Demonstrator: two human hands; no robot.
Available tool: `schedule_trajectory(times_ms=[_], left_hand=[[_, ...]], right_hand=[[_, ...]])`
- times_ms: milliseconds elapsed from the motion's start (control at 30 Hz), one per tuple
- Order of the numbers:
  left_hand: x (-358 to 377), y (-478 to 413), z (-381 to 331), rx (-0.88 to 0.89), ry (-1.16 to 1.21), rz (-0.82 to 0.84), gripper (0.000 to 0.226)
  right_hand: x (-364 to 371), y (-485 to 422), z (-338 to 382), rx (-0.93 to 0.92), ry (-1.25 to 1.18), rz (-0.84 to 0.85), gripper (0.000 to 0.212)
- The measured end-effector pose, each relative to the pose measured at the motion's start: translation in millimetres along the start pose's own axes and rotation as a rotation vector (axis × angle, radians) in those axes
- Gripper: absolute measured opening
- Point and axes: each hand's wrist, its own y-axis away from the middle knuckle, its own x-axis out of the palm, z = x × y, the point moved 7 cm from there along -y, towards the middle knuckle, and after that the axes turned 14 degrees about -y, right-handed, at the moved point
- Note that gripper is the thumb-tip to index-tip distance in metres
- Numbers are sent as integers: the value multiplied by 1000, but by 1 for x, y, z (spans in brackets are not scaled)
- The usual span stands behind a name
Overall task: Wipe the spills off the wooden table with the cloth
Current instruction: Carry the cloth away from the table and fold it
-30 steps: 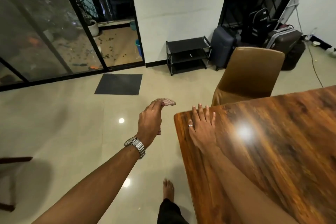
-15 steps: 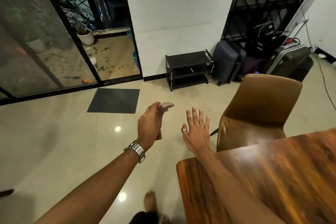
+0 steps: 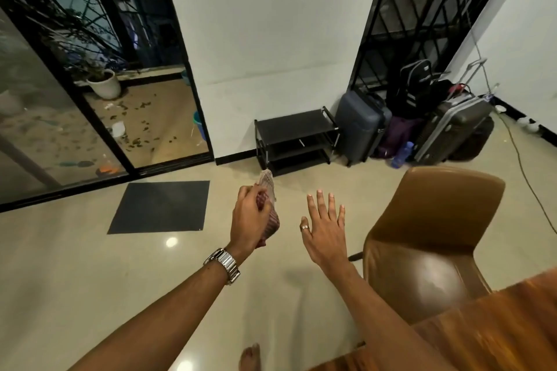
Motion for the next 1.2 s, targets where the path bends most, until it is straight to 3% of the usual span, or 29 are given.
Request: schedule_trajectory(times_ms=[300, 567, 667, 1000, 1200], left_hand=[[53, -94, -22, -58, 229, 97, 52], [101, -176, -42, -212, 491, 256, 51], [139, -239, -69, -276, 592, 316, 50], [251, -373, -158, -584, 934, 340, 62], [292, -429, -176, -639, 978, 324, 60]], right_hand=[[-9, -81, -23, 49, -22, -47, 62], [-17, -171, -57, 77, -37, -30, 62], [-30, -244, -87, 73, -54, -11, 63], [-90, -403, -212, 63, 2, 31, 65], [-93, -476, -240, 9, 18, 92, 65]])
